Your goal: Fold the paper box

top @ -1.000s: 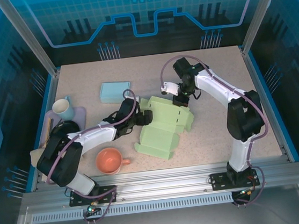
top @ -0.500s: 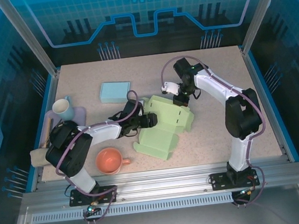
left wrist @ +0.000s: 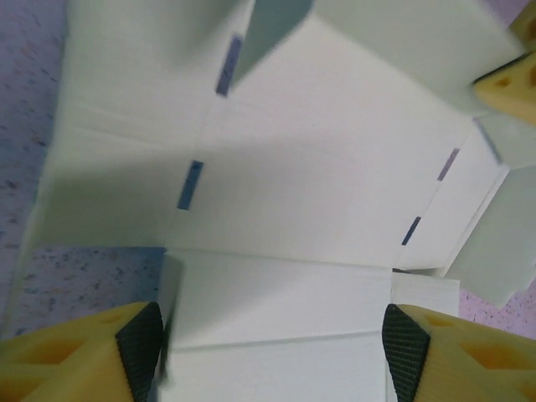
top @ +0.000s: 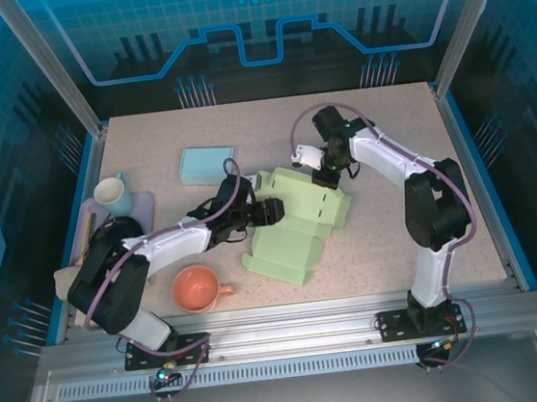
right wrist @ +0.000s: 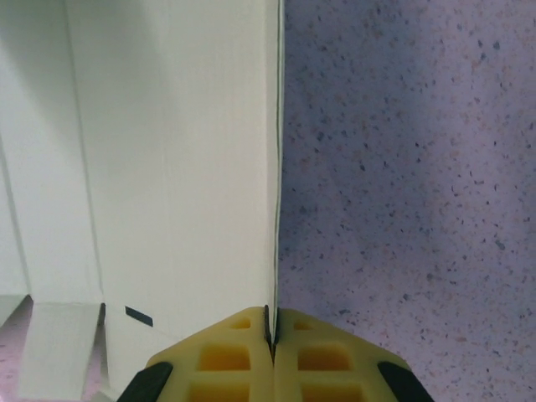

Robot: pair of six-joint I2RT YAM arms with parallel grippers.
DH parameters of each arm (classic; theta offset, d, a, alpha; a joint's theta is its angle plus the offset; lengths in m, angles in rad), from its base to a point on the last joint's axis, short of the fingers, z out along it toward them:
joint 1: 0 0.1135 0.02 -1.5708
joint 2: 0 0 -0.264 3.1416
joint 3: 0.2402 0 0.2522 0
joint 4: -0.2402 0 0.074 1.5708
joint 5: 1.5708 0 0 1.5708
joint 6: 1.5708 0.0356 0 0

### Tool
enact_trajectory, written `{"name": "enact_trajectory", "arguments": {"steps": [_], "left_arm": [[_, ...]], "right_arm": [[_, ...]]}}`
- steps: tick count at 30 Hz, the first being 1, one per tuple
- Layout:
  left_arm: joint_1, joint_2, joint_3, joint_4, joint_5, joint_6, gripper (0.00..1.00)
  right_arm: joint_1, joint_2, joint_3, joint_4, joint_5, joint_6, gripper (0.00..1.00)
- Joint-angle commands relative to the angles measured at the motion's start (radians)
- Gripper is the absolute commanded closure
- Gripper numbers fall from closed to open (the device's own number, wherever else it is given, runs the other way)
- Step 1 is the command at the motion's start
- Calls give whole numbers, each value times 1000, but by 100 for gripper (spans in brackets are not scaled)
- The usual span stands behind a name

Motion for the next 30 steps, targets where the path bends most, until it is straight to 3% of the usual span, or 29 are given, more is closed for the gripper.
{"name": "enact_trajectory", "arguments": {"steps": [1, 7, 12, 15, 19, 25, 30], "left_arm": [[-5, -110, -34, -59, -165, 19, 27], [1, -271, -172, -17, -367, 8, 24], [30, -302, -192, 1, -399, 35, 27], [32, -331, -254, 85, -390, 71, 35], [33, -362, -333, 187, -406, 114, 44], [32, -309, -371, 292, -369, 162, 49], [32, -262, -377, 338, -369, 198, 51]], "right_arm": [[13, -74, -73, 146, 103, -15, 100], [72, -204, -271, 465, 277, -125, 100], [169, -328, -554, 967, 414, -384, 100], [191, -352, -607, 1116, 460, -442, 100], [197, -353, -687, 1270, 449, -500, 100], [210, -318, -836, 1506, 306, -745, 100], [213, -256, -822, 1503, 322, -780, 100]]}}
